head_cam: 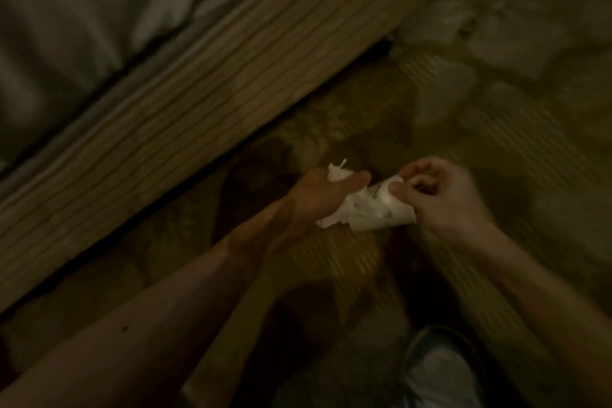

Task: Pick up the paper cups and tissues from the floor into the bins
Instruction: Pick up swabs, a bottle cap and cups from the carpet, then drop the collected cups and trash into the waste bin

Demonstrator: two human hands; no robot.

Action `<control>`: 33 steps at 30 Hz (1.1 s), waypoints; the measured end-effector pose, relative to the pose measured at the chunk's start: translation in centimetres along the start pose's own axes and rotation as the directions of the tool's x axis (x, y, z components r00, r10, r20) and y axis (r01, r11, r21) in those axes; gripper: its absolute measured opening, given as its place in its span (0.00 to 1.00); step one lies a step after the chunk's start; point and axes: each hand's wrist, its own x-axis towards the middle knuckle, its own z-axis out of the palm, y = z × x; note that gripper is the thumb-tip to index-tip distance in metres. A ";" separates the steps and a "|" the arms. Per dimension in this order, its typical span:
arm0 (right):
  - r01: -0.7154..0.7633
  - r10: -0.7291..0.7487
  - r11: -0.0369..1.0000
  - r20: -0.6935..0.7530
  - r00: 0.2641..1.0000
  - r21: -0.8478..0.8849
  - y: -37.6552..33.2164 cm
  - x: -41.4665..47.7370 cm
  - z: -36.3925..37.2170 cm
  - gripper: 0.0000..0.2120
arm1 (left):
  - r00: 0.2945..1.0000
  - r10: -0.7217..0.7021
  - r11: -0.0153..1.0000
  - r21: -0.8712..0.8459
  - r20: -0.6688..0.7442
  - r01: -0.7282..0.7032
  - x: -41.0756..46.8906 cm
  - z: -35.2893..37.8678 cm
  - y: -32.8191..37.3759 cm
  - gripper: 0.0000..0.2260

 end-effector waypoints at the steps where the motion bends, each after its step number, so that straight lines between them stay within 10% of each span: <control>1: 0.005 -0.004 1.000 0.043 0.999 -0.027 -0.4 0.0 2.2 0.09 | 0.998 -0.057 0.998 0.006 -0.022 0.057 -0.4 -1.6 -1.3 0.17; 10: 0.151 -0.009 0.966 0.558 0.830 -0.209 -11.3 -4.7 17.6 0.05 | 0.967 0.132 0.975 0.206 -0.217 -0.087 -14.2 -18.0 -5.9 0.13; 20: 0.476 -0.120 0.867 0.867 0.483 -0.145 -32.0 -16.5 35.6 0.12 | 0.536 0.580 0.813 0.404 -0.613 -0.419 -37.1 -36.2 -10.0 0.16; 33: 0.624 -0.080 0.771 0.991 -0.108 0.130 -23.8 -41.4 72.8 0.16 | 0.212 -0.031 0.986 -0.065 -0.977 -0.156 -61.4 -46.8 -42.6 0.14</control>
